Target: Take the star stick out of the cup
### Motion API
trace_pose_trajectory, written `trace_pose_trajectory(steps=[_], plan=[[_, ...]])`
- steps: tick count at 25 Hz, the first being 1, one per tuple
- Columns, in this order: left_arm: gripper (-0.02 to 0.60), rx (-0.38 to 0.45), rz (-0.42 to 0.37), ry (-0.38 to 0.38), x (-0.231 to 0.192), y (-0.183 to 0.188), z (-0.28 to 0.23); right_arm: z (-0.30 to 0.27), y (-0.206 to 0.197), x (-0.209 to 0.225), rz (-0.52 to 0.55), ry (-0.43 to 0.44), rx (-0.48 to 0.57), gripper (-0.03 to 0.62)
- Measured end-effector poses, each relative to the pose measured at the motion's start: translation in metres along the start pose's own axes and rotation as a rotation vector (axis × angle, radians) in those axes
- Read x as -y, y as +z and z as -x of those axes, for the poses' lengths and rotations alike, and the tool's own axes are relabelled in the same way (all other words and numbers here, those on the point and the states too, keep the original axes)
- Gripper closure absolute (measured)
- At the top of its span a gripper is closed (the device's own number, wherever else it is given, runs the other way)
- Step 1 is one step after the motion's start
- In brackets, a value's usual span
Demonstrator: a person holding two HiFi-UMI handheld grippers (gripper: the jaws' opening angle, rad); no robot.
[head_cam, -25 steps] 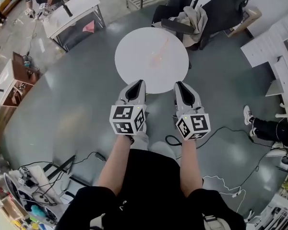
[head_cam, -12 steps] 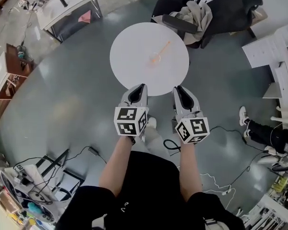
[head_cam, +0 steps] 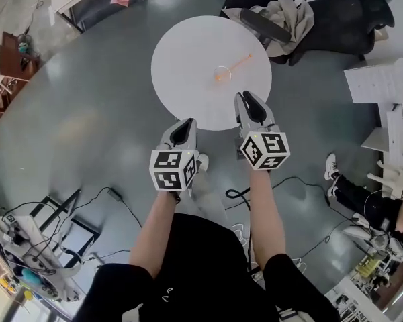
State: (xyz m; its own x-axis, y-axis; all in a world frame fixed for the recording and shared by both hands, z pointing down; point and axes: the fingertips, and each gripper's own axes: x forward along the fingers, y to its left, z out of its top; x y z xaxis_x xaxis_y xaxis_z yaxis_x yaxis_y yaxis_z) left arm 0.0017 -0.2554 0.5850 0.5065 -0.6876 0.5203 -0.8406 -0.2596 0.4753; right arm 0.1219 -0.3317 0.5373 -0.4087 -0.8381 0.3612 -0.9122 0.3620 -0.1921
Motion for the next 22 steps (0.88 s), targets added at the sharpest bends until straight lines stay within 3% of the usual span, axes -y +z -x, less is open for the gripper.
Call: trace_pose_trajectory(steps=[18,22], plan=[[0.578,-0.009,0.07,0.117,-0.06,-0.012,0.004,-0.099,-0.03,0.043,-0.02,0.003,-0.097,0.467],[0.578,-0.009,0.082,0.13,-0.067,-0.014,0.008,-0.106,-0.036,0.045,-0.006,-0.03,-0.104,0.505]])
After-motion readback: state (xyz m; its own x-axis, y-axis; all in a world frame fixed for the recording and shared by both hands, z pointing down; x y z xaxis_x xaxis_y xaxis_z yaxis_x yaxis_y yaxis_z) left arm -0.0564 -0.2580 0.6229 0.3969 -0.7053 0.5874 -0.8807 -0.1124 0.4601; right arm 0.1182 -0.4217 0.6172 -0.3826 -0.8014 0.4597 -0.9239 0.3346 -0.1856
